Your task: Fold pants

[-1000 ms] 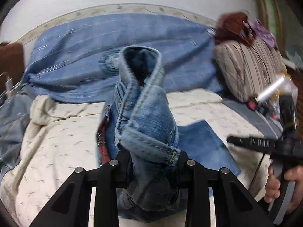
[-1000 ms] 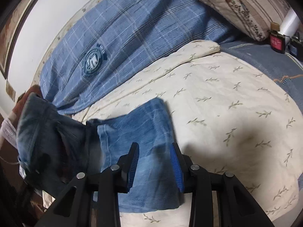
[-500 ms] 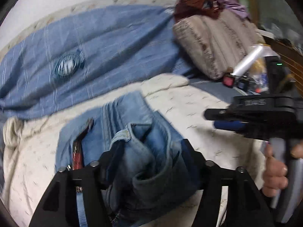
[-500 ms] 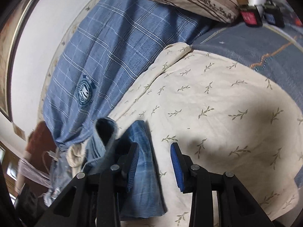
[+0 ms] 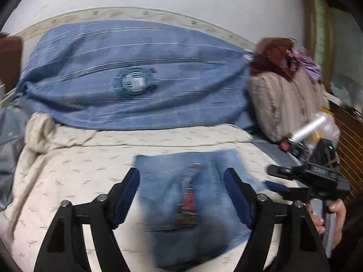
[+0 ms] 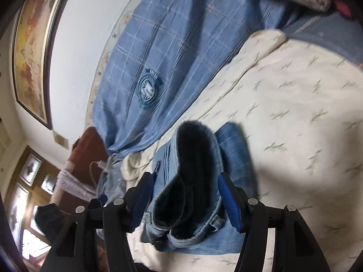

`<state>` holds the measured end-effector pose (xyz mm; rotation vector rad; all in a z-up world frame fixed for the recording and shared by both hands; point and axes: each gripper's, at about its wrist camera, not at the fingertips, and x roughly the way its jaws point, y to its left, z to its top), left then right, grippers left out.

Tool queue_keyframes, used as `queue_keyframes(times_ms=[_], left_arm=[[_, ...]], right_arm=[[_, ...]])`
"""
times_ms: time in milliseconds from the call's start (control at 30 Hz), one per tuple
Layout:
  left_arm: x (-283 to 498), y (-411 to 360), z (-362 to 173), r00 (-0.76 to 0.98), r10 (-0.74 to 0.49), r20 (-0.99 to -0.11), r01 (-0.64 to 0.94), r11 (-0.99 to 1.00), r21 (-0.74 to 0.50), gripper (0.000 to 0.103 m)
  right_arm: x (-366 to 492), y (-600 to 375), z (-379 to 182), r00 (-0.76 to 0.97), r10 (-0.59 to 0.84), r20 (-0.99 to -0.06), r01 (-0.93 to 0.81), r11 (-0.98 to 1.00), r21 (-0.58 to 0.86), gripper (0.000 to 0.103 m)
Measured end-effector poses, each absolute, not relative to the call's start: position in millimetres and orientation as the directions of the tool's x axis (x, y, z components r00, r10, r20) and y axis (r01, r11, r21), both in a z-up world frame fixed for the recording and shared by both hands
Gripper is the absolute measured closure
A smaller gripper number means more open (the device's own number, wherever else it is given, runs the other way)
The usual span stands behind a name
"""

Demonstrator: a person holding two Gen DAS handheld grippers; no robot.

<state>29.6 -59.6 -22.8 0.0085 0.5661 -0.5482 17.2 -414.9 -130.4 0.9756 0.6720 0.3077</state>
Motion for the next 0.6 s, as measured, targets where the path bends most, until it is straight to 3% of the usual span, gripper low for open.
queue_keyframes(times_ms=[100, 300, 467, 533, 600], left_arm=[[46.5, -44.0, -39.2, 0.702, -0.452, -0.551, 0.451, 0.880, -0.148, 0.023], [70.8, -39.7, -92.8, 0.533, -0.519, -0.668, 0.452, 0.842, -0.293, 0.023], [73.9, -54.5, -109.2, 0.434, -0.571, -0.696, 0.484, 0.800, -0.354, 0.023], [70.4, -59.9, -108.6, 0.418, -0.586, -0.694, 0.510, 0.784, -0.355, 0.023], [65.1, -63.9, -108.1, 0.425, -0.581, -0.695, 0.531, 0.781, -0.328, 0.021]], right_arm=[[25.0, -410.8, -138.1, 0.743, 0.527, -0.412, 0.085, 0.537, 0.839, 0.036], [34.9, -409.2, -152.3, 0.716, 0.531, -0.454, 0.145, 0.523, 0.840, 0.033], [40.4, -408.5, -160.4, 0.694, 0.597, -0.404, 0.129, 0.448, 0.884, 0.030], [43.9, -403.8, -163.1, 0.666, 0.667, -0.334, 0.089, 0.374, 0.923, 0.029], [44.3, -398.3, -159.0, 0.663, 0.671, -0.331, 0.067, 0.388, 0.919, 0.028]])
